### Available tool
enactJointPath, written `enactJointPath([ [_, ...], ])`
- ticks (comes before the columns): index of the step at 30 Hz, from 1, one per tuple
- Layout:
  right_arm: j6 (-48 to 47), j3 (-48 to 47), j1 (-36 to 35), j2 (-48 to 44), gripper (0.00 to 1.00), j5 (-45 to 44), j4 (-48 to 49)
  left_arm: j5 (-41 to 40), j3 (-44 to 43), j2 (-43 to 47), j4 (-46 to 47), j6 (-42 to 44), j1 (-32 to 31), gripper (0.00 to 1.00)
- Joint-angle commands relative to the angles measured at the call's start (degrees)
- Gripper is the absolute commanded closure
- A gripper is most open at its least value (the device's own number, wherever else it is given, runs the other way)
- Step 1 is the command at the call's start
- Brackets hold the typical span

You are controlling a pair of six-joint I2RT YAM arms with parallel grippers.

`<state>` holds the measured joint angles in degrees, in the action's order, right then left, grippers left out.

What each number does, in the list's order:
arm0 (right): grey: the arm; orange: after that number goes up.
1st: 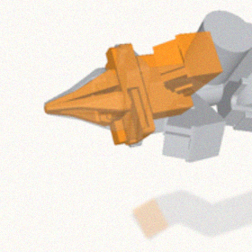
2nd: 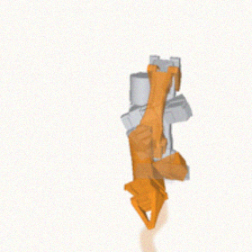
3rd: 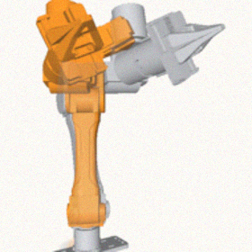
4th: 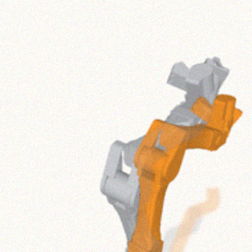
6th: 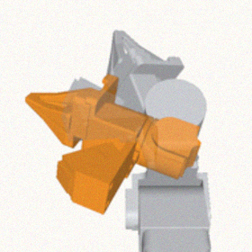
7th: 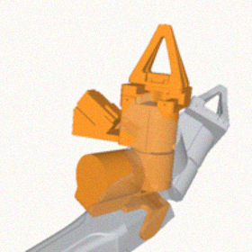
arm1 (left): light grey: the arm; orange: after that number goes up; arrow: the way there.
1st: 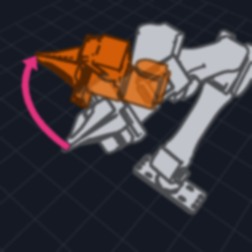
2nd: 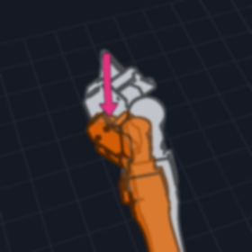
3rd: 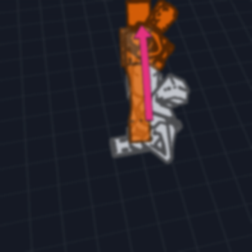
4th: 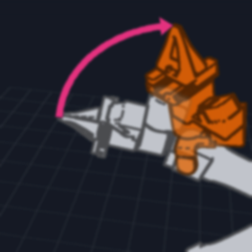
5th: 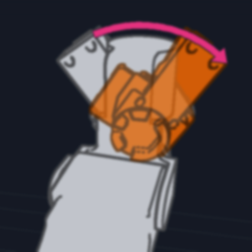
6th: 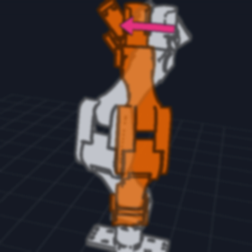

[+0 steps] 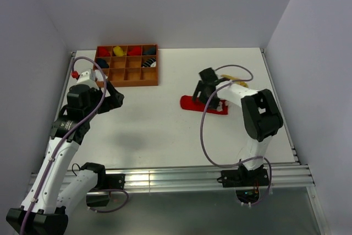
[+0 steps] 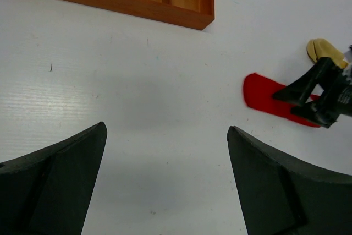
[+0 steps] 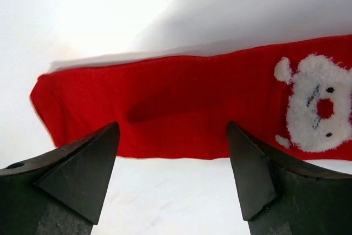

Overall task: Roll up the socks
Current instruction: Move the sock to the center of the board.

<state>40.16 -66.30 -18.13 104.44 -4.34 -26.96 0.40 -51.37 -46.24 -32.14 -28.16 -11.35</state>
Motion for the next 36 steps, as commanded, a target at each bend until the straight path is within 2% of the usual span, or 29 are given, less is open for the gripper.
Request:
enactJointPath([
  [1,11.42,1.35,-11.03,-2.14,0.14,3.64,1.02,3.28,1.01,0.71,3.92,-0.66,-0.25,0.04],
  [3,12.31,-1.8,-17.51,-2.93,0.14,2.5,1.91,4.95,1.63,0.45,5.41,-1.01,-0.42,0.04],
  [6,9.24,-9.7,-21.24,-3.28,0.14,-2.06,-3.17,6.45,2.5,0.18,7.35,-2.24,-0.86,0.05],
  [9,5.9,-10.87,-21.51,-7.14,0.14,-9.09,-5.91,6.19,3.65,-0.08,8.5,-3.82,-2.0,0.05],
  [12,0.72,-6.83,-18.71,-11.27,0.16,-11.04,-4.86,5.13,4.53,-1.66,9.73,-6.28,-4.02,0.05],
  [17,-9.12,0.82,-11.76,-13.56,0.22,-1.31,1.02,0.58,7.42,-8.06,14.99,-13.22,-10.94,0.07],
  [23,-13.88,4.69,-11.31,-12.95,0.27,6.08,6.03,-7.69,8.05,-20.7,21.49,-21.83,-21.24,0.07],
  [29,-13.44,7.76,-10.61,-10.4,0.35,11.28,11.48,-10.33,8.75,-31.17,26.95,-25.89,-22.13,0.1],
  [36,-12.13,11.02,-10.52,-7.76,0.44,13.39,15.27,-7.96,7.61,-41.9,30.47,-25.71,-22.13,0.12],
])
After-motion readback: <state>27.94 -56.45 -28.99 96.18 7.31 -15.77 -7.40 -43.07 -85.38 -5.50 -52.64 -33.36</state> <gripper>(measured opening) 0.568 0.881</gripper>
